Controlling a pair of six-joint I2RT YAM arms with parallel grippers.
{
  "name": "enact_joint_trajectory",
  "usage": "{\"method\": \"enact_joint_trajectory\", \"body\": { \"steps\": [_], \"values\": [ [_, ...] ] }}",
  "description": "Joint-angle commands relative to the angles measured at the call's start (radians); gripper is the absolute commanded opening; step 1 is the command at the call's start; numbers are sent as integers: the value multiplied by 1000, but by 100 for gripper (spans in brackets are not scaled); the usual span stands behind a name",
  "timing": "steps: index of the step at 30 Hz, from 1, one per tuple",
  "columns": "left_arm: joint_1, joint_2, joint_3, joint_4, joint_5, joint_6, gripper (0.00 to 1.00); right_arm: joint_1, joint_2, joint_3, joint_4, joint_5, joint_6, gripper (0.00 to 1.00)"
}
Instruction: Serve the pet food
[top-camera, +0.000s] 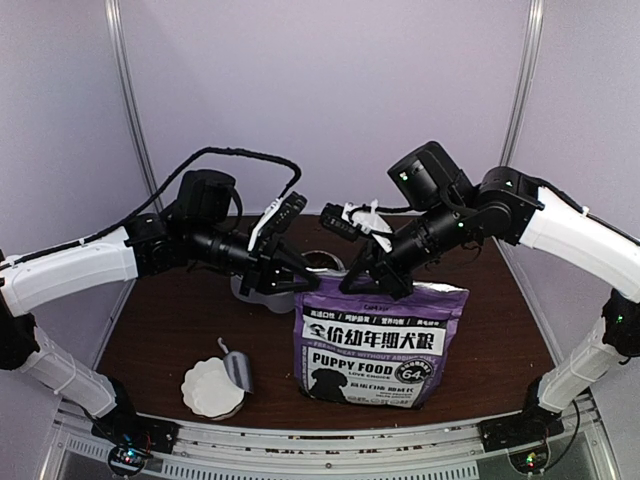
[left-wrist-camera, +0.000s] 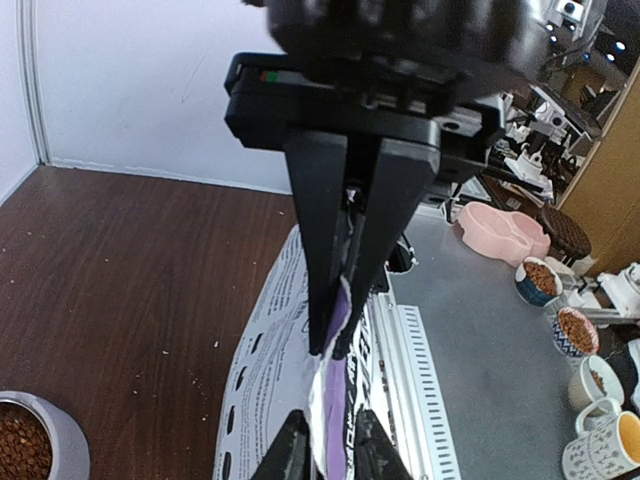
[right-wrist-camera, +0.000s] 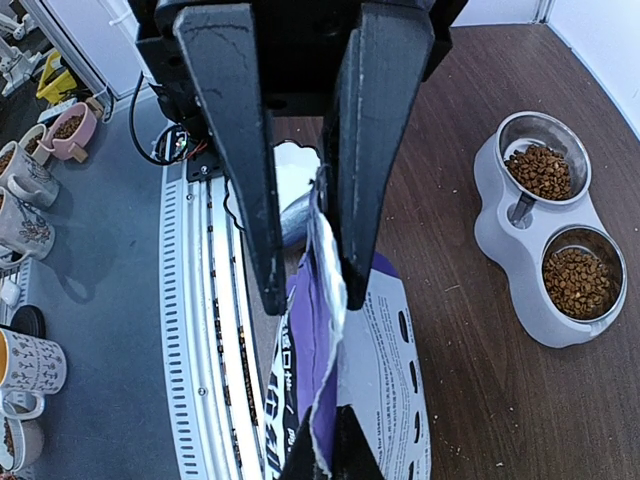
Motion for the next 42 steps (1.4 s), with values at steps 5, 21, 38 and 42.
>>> {"method": "enact_joint_trajectory", "body": {
  "steps": [5,21,38,42],
  "values": [
    [-16,24,27,85,40,-31,20,6,9,0,61,-26,14,0],
    [-30,43,14,130,61,-59,0,5,-3,-24,77,-26,22,0],
    [23,-65,-9,-58,-46,62,15,5,-19,-27,62,3,42,0],
    [25,-67,-12,-54,-22,61,0,5,-15,-27,63,5,47,0]
  ]
}}
